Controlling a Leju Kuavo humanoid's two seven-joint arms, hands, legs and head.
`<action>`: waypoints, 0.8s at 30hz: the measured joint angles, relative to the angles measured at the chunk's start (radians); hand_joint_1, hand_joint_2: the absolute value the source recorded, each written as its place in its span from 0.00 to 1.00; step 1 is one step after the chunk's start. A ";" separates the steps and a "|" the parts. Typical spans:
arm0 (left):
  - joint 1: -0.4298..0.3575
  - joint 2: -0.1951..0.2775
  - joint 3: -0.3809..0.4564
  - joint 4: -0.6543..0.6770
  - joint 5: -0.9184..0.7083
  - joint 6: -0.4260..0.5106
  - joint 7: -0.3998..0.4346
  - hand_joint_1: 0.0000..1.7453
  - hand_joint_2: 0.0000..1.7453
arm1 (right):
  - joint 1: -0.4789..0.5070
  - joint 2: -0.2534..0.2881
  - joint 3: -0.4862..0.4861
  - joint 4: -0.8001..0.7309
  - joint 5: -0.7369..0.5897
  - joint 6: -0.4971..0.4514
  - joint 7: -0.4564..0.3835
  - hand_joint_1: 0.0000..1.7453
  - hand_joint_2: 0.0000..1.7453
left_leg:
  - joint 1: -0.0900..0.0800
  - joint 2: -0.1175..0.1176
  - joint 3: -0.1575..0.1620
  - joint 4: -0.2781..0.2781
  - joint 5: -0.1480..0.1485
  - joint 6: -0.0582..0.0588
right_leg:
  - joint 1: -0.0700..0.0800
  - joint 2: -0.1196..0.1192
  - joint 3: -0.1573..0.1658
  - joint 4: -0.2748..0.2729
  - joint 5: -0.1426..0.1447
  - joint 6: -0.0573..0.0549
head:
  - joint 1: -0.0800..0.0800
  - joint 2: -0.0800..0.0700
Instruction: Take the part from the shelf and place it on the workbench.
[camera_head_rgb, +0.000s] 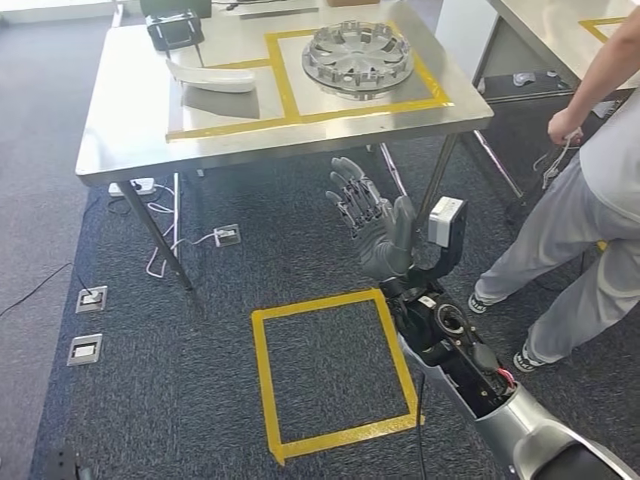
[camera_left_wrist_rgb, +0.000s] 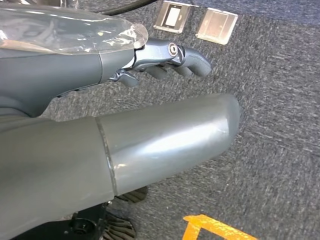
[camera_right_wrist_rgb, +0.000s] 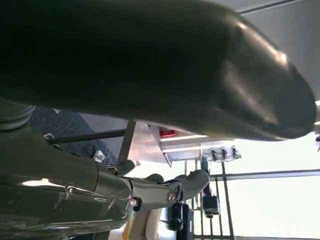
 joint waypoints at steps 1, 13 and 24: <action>0.000 0.000 0.000 0.000 0.000 0.000 0.000 0.00 0.00 | 0.000 0.001 0.000 0.001 0.000 0.000 0.000 0.00 0.00 | -0.001 0.002 -0.005 0.002 0.002 -0.005 | 0.002 0.002 0.000 -0.006 0.000 -0.004 | 0.000 0.000; 0.005 0.010 0.000 0.000 0.007 0.000 -0.011 0.00 0.00 | 0.004 0.010 0.004 0.008 0.016 -0.008 0.005 0.00 0.00 | 0.028 -0.022 -0.050 0.108 -0.033 -0.054 | -0.013 0.033 -0.033 -0.014 0.033 -0.018 | -0.012 0.000; 0.004 0.008 0.002 0.000 -0.005 0.000 -0.012 0.00 0.00 | 0.028 0.012 0.001 0.006 0.022 -0.034 0.009 0.00 0.00 | 0.019 0.009 -0.026 0.017 0.005 0.000 | -0.013 0.024 -0.173 0.303 -0.119 0.026 | 0.009 0.000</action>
